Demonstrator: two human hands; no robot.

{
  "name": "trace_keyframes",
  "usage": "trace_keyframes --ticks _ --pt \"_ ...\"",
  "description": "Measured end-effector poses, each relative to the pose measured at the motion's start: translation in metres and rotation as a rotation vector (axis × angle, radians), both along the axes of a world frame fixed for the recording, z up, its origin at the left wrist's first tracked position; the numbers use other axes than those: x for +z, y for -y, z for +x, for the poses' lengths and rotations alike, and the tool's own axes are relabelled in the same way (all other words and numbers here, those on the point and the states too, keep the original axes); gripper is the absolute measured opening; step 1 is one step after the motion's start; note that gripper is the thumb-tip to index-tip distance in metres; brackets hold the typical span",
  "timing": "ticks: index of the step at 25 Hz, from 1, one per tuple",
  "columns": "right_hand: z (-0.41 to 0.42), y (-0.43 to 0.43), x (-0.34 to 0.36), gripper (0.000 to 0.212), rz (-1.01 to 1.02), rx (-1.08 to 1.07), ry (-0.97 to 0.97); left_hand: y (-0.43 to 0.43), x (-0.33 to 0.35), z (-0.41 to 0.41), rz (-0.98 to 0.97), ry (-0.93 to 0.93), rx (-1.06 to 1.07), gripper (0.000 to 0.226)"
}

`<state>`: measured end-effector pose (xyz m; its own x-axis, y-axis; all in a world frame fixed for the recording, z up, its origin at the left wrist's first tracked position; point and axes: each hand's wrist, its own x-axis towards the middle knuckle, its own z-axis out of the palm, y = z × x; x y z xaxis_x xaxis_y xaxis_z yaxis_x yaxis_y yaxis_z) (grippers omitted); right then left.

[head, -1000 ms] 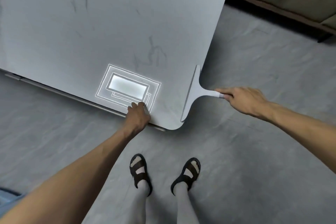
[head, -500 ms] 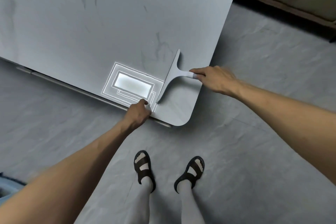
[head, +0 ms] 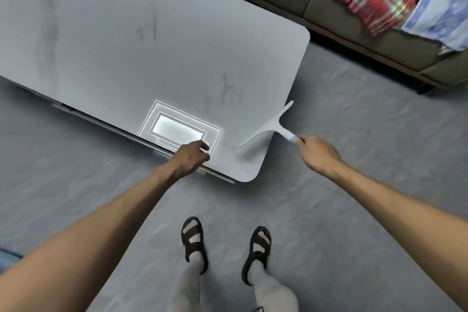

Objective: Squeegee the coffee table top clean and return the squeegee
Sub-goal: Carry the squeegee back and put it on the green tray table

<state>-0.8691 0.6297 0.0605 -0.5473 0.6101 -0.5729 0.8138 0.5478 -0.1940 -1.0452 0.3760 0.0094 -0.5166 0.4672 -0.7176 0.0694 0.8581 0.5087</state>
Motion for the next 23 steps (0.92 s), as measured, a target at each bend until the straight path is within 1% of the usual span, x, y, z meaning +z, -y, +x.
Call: trace_keyframes --ticks 2,3,4,5,7,9,11,13,15,17,19,20,22,23 --pt "-0.027 0.042 0.024 0.025 -0.459 -0.346 -0.177 0.010 0.039 0.002 0.051 0.034 0.065 0.033" --pt "-0.038 0.060 0.036 0.019 -0.670 -0.485 -0.214 0.015 0.056 0.006 0.076 0.065 0.097 0.031" --pt "-0.049 0.075 0.050 0.015 -0.849 -0.555 -0.219 0.023 0.076 0.011 0.103 0.090 0.136 0.029" --pt "-0.060 0.087 0.063 0.013 -0.975 -0.558 -0.202 0.031 0.097 0.017 0.129 0.104 0.175 0.026" --pt "-0.074 0.111 0.092 0.010 -1.116 -0.448 -0.153 0.051 0.136 0.037 0.177 0.109 0.286 0.023" --pt "-0.079 0.136 0.118 0.008 -1.184 -0.290 -0.113 0.071 0.175 0.065 0.221 0.104 0.412 0.027" --pt "-0.076 0.162 0.139 0.011 -1.190 -0.142 -0.091 0.089 0.205 0.094 0.232 0.092 0.499 0.029" --pt "-0.063 0.204 0.160 0.019 -1.195 0.040 -0.043 0.121 0.234 0.135 0.246 0.053 0.614 0.019" --pt "-0.041 0.253 0.177 0.020 -1.199 0.200 0.020 0.160 0.253 0.182 0.232 -0.009 0.746 0.013" --pt "-0.004 0.305 0.191 0.011 -1.205 0.331 0.068 0.203 0.266 0.242 0.176 -0.070 0.886 0.016" --pt "0.040 0.355 0.198 0.024 -1.214 0.444 0.117 0.243 0.273 0.307 0.140 -0.075 1.012 0.018" --pt "0.062 0.376 0.199 0.027 -1.205 0.505 0.147 0.259 0.274 0.338 0.129 -0.064 1.066 0.016" --pt "0.121 0.424 0.198 0.019 -1.177 0.617 0.258 0.293 0.273 0.417 0.077 -0.054 1.195 0.009" --pt "0.154 0.446 0.195 0.013 -1.162 0.660 0.315 0.308 0.271 0.459 0.043 -0.048 1.252 0.009"
